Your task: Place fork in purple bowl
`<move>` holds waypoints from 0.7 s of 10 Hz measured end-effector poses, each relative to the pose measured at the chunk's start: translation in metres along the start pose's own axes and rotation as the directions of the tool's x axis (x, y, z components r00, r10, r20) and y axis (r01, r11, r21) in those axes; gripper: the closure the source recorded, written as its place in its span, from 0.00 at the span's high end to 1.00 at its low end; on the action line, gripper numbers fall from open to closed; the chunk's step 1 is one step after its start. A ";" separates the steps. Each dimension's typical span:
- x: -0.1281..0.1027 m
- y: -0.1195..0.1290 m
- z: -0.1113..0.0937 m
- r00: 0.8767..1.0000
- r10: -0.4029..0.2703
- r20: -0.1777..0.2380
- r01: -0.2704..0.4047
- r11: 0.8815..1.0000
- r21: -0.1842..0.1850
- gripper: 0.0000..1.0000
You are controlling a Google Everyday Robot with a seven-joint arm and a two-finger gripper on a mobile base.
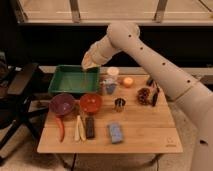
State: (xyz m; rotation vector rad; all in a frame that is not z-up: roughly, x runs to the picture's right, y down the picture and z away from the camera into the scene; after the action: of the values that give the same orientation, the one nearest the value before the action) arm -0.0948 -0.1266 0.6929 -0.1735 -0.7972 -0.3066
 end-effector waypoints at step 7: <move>-0.023 0.017 0.105 0.972 -0.018 0.233 0.026 0.999 -0.031 0.06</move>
State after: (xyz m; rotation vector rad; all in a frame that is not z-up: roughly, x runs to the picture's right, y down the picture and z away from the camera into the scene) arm -0.1756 -0.0778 0.7476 -0.2360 -1.0272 -0.3247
